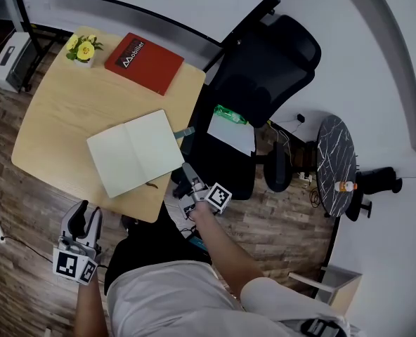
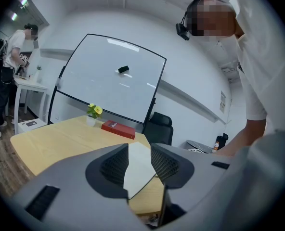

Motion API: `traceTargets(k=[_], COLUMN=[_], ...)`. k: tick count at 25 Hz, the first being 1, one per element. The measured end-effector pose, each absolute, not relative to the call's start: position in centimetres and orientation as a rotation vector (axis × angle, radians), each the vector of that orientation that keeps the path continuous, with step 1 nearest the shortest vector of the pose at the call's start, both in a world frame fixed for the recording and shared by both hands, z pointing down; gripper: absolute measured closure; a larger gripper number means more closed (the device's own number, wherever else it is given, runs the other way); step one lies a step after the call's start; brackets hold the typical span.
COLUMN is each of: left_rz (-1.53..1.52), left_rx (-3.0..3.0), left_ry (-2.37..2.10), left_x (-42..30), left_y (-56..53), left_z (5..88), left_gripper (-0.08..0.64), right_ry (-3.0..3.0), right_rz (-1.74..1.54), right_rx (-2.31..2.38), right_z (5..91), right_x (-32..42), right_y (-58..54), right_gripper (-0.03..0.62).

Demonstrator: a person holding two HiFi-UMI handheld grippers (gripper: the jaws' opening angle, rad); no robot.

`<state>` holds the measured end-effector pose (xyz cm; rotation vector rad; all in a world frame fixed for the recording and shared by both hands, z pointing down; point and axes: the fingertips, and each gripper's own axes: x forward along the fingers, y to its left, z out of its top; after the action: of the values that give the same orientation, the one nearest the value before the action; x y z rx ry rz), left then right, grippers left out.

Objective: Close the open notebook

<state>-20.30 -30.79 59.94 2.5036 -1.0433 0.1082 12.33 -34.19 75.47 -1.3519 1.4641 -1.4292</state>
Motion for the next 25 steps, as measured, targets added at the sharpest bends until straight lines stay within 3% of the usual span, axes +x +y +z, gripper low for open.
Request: traceTargets(k=[12, 25], left_rz=[0.074, -0.003], left_rx=[2.536, 2.527], left_ry=[-1.043, -1.157], left_x=[-20.1, -23.1], left_y=[-31.3, -32.2], left_z=[58.8, 56.9], left_gripper=[0.417, 0.425], right_ry=[1.66, 2.081], right_rz=[-1.294, -1.064], right_rx=[-1.402, -1.516], right_z=[70.7, 63.4], right_x=[11.4, 5.6], right_y=[-34.3, -33.8], right_gripper=[0.577, 0.578])
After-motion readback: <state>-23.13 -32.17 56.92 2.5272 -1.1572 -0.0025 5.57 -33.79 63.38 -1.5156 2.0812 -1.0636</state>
